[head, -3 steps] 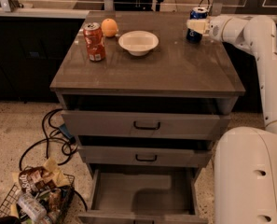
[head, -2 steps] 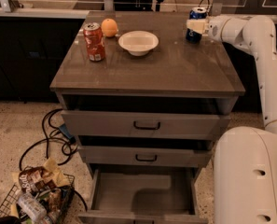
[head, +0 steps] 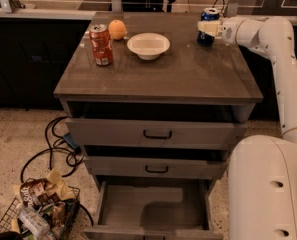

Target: Place pepsi can into bottom drawer

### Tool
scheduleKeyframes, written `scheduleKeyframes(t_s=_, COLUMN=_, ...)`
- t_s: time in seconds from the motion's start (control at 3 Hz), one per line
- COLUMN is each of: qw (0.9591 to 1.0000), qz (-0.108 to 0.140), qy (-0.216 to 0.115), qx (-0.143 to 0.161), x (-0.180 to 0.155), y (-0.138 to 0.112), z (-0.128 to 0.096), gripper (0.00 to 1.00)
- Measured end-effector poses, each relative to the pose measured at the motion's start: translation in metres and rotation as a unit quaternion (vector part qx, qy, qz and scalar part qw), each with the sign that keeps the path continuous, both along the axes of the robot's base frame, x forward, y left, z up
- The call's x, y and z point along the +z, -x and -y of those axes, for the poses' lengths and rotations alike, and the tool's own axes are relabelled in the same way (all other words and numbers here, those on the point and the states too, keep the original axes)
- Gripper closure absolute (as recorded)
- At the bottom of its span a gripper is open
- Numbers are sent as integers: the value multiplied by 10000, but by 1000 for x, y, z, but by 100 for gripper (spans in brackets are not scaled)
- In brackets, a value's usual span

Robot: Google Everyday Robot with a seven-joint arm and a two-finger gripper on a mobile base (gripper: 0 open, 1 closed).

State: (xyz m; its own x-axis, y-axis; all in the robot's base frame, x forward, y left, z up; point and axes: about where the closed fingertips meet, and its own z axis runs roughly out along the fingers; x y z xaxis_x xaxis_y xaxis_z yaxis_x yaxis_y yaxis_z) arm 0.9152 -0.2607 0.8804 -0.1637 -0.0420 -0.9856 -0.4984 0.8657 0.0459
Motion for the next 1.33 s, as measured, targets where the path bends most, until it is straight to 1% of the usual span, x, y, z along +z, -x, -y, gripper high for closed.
scheduleKeyframes(t_s=0.33, qw=9999, qz=-55, qy=88, qx=-15, x=8, y=14, z=10, gripper=100)
scheduleKeyframes(t_s=0.67, qw=9995, qz=81, qy=247, qx=-169, x=45, y=55, z=39, gripper=100)
scheduleKeyframes(t_s=1.0, qw=9986, qz=270, qy=286, qx=-344, x=77, y=105, z=62, gripper=100)
scheduleKeyframes(t_s=1.33, qw=9987, qz=255, qy=250, qx=-359, x=77, y=151, z=66, gripper=100)
